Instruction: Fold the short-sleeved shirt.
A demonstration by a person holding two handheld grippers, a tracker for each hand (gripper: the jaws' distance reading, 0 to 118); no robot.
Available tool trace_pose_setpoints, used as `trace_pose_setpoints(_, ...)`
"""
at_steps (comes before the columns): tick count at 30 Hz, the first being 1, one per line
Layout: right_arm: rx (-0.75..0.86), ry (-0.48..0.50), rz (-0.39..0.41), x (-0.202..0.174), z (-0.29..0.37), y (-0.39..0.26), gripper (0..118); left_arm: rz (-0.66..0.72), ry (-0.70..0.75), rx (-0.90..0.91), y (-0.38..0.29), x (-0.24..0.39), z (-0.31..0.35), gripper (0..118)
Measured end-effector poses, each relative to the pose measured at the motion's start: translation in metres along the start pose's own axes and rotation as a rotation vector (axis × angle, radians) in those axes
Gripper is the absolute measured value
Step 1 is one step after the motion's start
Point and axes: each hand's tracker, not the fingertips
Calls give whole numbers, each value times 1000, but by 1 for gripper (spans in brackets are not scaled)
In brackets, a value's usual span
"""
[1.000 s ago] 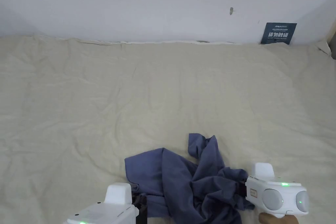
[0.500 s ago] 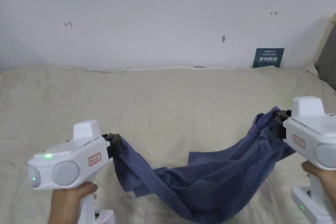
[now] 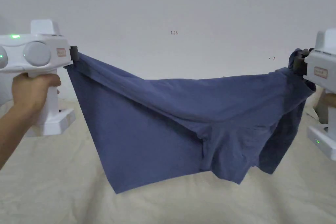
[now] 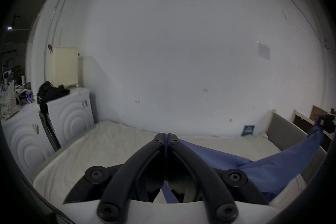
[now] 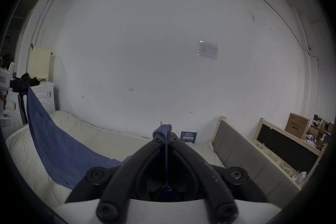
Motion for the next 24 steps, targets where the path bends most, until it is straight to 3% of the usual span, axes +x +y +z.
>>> trace_pose_setpoints(5, 38, 22, -16, -7, -27, 8, 2, 11, 88, 34, 20, -13, -28, 2)
trace_pose_setpoints(10, 9, 46, -19, -25, -56, -22, 2, 17, 111, 28, -10, -34, -45, 2)
trace_pose_setpoints(13, -53, 79, -32, -40, -72, -59, 2, -29, 121, -17, -48, -43, -53, 2)
trace_pose_setpoints(19, -211, 138, -141, -67, -71, -165, 2, -119, 131, -186, -156, -62, -45, 2)
trace_pose_setpoints(24, -362, 137, -155, -86, -35, -249, 2, -82, 146, -354, -250, -84, -9, 2)
